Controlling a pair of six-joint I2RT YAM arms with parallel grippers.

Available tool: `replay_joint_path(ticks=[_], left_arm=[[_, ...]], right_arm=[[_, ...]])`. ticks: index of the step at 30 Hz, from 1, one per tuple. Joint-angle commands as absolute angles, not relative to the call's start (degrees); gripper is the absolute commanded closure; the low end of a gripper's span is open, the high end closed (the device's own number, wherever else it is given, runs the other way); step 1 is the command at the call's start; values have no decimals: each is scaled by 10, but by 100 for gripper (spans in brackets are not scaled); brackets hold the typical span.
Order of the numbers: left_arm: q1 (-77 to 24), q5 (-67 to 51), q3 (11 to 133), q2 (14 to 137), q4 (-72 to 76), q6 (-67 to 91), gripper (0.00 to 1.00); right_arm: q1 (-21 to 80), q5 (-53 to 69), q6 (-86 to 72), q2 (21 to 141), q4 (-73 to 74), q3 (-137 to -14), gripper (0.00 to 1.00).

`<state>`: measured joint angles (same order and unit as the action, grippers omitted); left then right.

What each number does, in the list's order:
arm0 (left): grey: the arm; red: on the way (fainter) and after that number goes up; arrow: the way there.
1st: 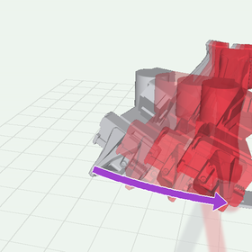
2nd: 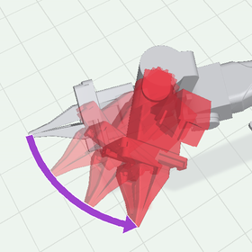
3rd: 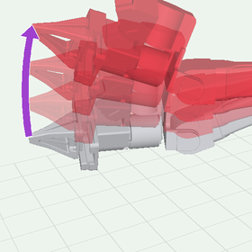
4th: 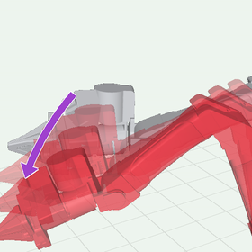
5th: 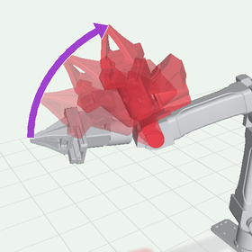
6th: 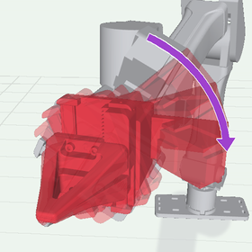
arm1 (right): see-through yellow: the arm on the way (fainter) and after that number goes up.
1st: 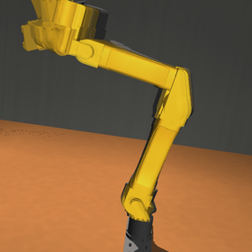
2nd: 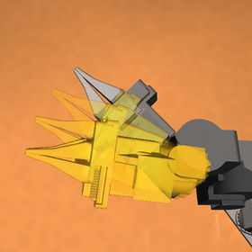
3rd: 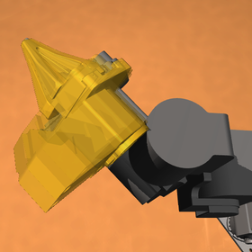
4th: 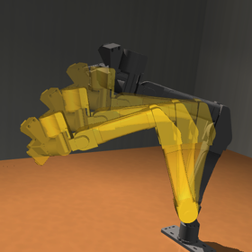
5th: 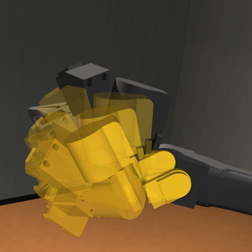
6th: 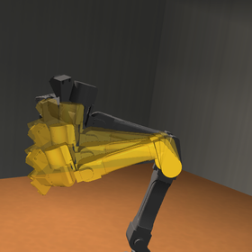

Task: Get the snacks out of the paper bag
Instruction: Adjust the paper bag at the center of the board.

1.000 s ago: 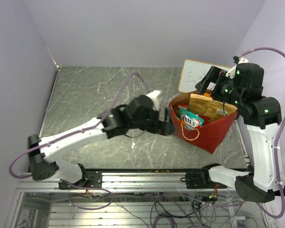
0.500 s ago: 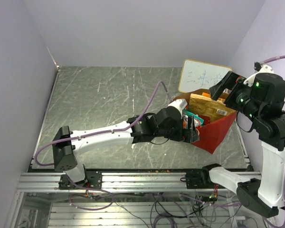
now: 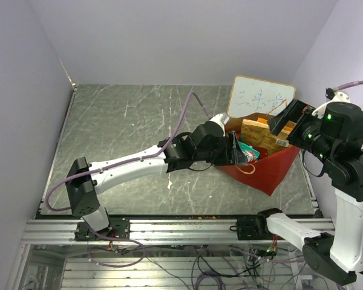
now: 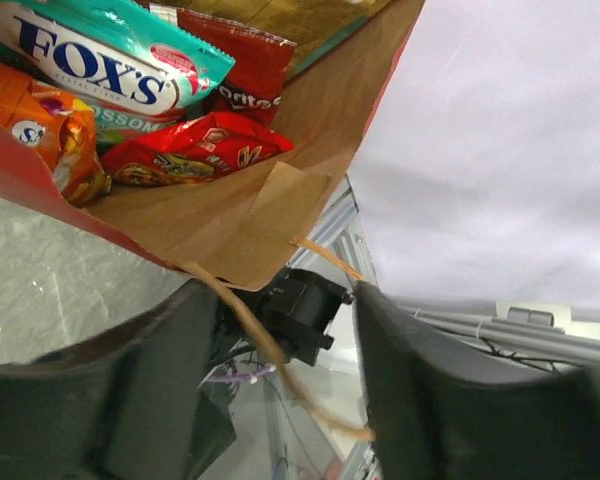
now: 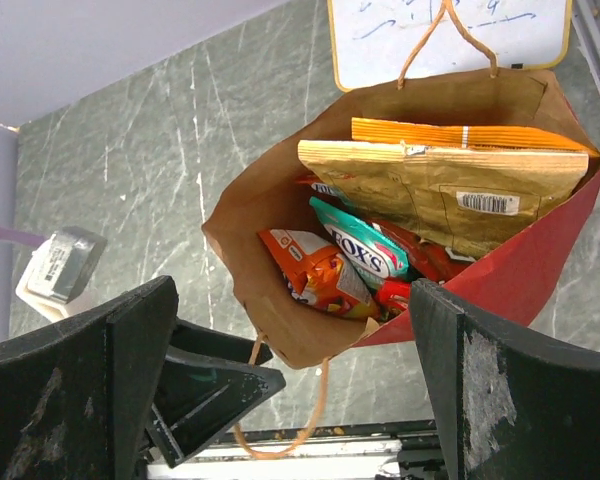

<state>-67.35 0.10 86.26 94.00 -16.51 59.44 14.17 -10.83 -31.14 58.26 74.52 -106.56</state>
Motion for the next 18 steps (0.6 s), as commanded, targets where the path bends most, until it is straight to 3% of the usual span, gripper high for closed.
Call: replay_joint_path(ticks=[1,4,6,18], left_arm=[[-650,-70,877,953,-151,594,47],[-618,-96,865,934,-147,594,81],[-604,-109,857,921,-138,594,92],[-481,-144,936,847,-345,469,93]], right_arm=[[136,-114,-294,593,748,-1068,0],[136,-118,-255,612,760,-1088,0],[136,-124,-226,627,769,-1087,0],[135,-221,-184,742,723,-1057,0]])
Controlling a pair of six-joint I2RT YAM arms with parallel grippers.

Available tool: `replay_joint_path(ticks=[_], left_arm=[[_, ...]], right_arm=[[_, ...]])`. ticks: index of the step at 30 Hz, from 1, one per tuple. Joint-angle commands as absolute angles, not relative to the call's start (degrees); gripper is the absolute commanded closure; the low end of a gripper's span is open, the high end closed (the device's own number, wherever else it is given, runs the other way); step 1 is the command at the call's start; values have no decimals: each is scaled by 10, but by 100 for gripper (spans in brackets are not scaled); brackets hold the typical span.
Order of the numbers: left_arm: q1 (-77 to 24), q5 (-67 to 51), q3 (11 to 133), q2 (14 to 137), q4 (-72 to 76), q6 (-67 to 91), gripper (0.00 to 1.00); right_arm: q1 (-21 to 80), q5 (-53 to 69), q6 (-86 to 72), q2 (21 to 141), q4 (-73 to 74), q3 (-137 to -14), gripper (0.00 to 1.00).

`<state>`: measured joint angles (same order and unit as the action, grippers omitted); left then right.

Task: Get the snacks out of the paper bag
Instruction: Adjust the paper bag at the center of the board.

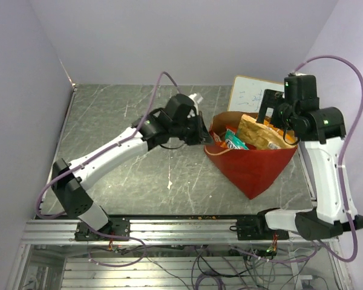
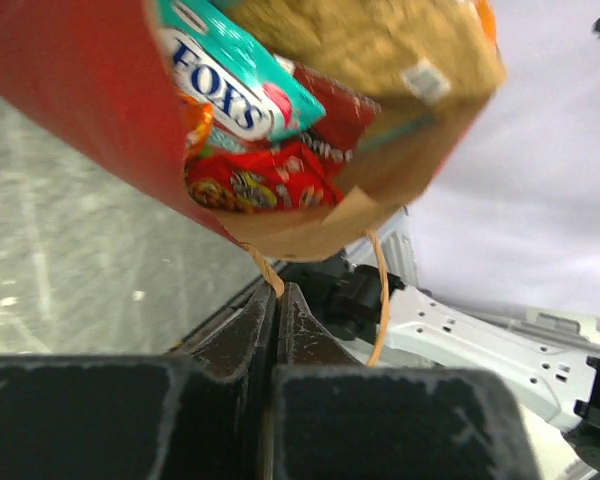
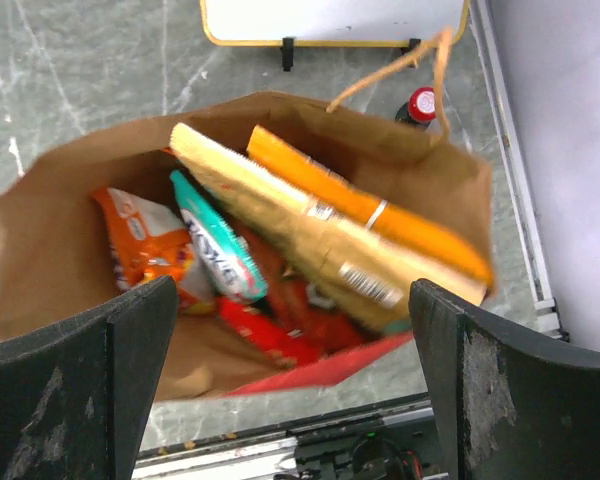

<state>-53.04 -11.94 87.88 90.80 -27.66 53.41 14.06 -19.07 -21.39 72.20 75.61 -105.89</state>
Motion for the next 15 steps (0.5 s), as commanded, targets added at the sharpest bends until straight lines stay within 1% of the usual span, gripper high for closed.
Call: replay_joint_path(ticks=[1,3,5,7,8,10,12,15], left_arm=[[-473,-146,938,843,-363,456,93],[-455,-150,934,833,-387,436,93],[-438,-149,924,820,-402,424,93],[-421,-148,915,807,-413,418,93],[-413,-147,914,804,-420,415,93],[-397,-152,911,801,-425,411,93],[-387,-160,910,803,-428,408,93],[-383,-160,919,812,-442,398,93]], right_arm=[[134,-219,-176,754,718,-1057,0],[132,-227,-169,778,717,-1060,0],[128,-264,-176,794,723,-1062,0],[122,-296,-180,799,738,-1063,0],[120,-292,-179,793,736,-1053,0],[117,-252,-178,771,706,-1004,0],[114,-177,-166,757,653,-951,0],[115,-126,-162,768,582,-914,0]])
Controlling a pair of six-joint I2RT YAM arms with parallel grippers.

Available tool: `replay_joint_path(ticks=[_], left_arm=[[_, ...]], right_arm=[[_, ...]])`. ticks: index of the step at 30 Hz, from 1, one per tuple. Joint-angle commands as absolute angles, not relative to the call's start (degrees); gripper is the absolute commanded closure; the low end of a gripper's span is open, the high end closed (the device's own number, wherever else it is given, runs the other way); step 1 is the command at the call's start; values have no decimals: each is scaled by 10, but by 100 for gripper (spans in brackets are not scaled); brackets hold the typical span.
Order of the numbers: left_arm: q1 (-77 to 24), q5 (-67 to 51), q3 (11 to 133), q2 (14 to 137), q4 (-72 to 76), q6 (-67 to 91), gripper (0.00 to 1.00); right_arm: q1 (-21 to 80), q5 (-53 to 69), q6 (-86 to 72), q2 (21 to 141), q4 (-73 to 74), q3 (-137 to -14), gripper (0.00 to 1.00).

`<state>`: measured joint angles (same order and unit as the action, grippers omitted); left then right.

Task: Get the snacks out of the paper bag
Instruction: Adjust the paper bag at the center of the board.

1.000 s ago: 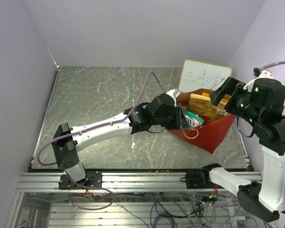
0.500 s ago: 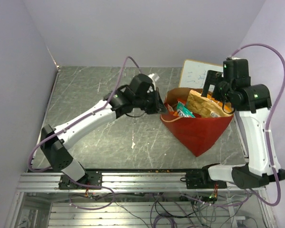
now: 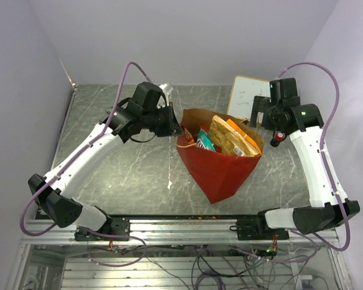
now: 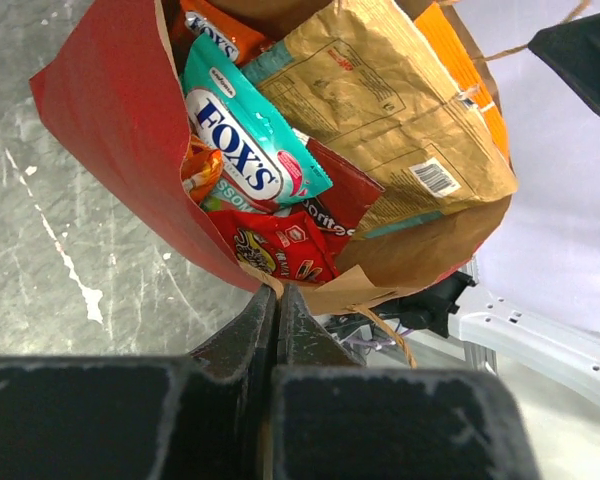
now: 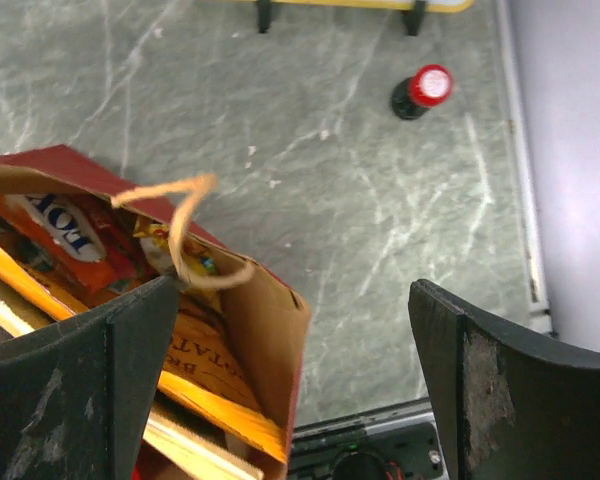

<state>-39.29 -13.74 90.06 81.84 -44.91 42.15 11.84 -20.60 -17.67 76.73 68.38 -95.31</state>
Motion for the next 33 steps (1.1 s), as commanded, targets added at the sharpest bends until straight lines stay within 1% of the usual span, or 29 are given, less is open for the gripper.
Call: replay_joint_path(ticks=[1,2,4,6,7,8,9,10,11,14,16,18,20,23,25,27,29,30,33], left_arm=[[-382,-157,923,815,-448,397,93],[-381,-155,924,817,-453,396,93],[-379,-161,921,819,-455,396,93],[-378,-162,919,820,-457,397,93],[-377,-162,918,820,-458,397,93],[-377,-162,921,821,-460,397,93],[-377,-163,927,822,-464,396,93],[-376,-163,940,826,-469,396,93],[-375,-163,961,831,-478,395,93],[-375,-173,1030,848,-493,402,93],[-375,-191,1064,853,-484,415,93],[-375,-211,1069,850,-460,444,93],[-375,-227,1038,837,-414,477,93],[-374,-224,916,808,-354,518,93],[-370,-234,854,814,-338,533,93],[-369,-254,840,846,-359,522,93],[-369,-251,886,886,-427,489,93],[-370,-242,918,899,-452,477,93],[-372,-228,1003,898,-458,468,93]], right_arm=[[114,-114,-163,772,556,-903,0],[113,-99,-160,776,530,-890,0],[113,-79,-153,787,491,-875,5],[113,-65,-145,794,462,-865,15],[112,-58,-141,798,452,-866,25],[112,-47,-140,803,449,-871,43],[112,-31,-140,809,455,-886,63],[112,-11,-141,817,469,-911,86],[112,6,-142,823,490,-943,100],[113,53,-145,813,541,-1046,100],[113,85,-156,793,555,-1077,100],[113,127,-171,775,566,-1078,100],[113,145,-188,748,554,-1027,100],[113,138,-213,701,512,-909,100],[112,132,-221,682,485,-851,100],[112,116,-226,675,471,-818,100],[112,101,-216,686,490,-840,100],[112,96,-208,694,509,-873,100],[112,85,-188,709,567,-988,100]])
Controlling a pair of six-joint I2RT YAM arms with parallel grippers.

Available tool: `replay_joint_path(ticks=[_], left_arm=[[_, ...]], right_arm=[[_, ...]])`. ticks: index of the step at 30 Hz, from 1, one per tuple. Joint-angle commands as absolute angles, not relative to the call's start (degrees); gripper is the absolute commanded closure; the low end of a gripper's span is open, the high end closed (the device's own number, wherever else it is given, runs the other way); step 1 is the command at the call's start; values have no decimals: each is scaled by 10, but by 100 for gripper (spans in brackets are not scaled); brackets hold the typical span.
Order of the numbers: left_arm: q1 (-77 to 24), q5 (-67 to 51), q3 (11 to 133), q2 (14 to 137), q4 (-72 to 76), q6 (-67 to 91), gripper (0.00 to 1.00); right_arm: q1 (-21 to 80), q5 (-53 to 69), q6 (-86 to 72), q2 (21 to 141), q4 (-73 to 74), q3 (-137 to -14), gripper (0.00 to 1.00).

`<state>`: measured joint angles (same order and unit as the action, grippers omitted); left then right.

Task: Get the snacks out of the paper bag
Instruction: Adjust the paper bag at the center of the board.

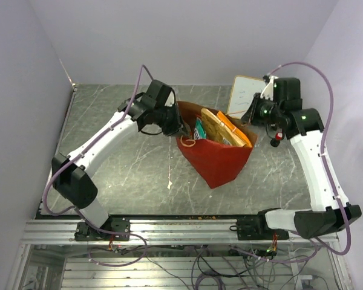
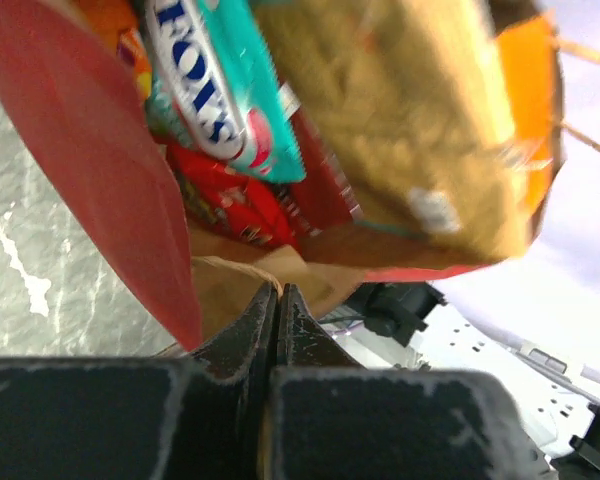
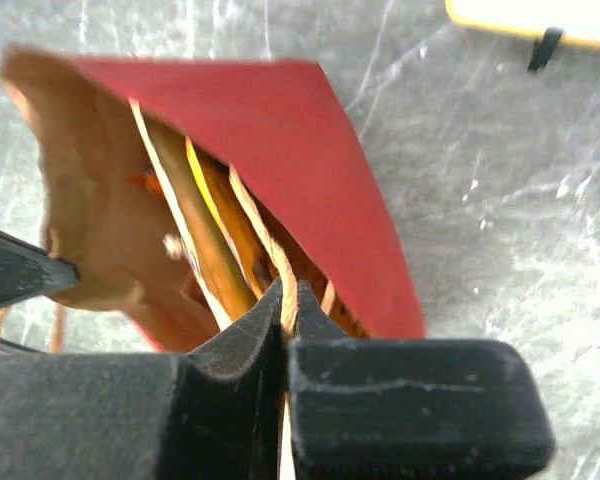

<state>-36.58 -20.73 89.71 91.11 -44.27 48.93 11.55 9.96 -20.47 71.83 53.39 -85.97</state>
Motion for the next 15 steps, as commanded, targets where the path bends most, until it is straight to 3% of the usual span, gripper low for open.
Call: replay_joint_path(ticks=[1,4,9,15], left_arm=[[-371,-228,1020,891,-438,482,93],[-372,-229,1018,872,-376,521,93],[-378,-258,891,862,-331,560,93],[-410,-195,898,863,-400,511,93]], right_arm=[[112,83,-185,709,582,-1027,100],[112,81,-184,679,568,-1025,100],[112,33,-214,609,526,-888,100],[112,37,-195,597,526,-876,100]])
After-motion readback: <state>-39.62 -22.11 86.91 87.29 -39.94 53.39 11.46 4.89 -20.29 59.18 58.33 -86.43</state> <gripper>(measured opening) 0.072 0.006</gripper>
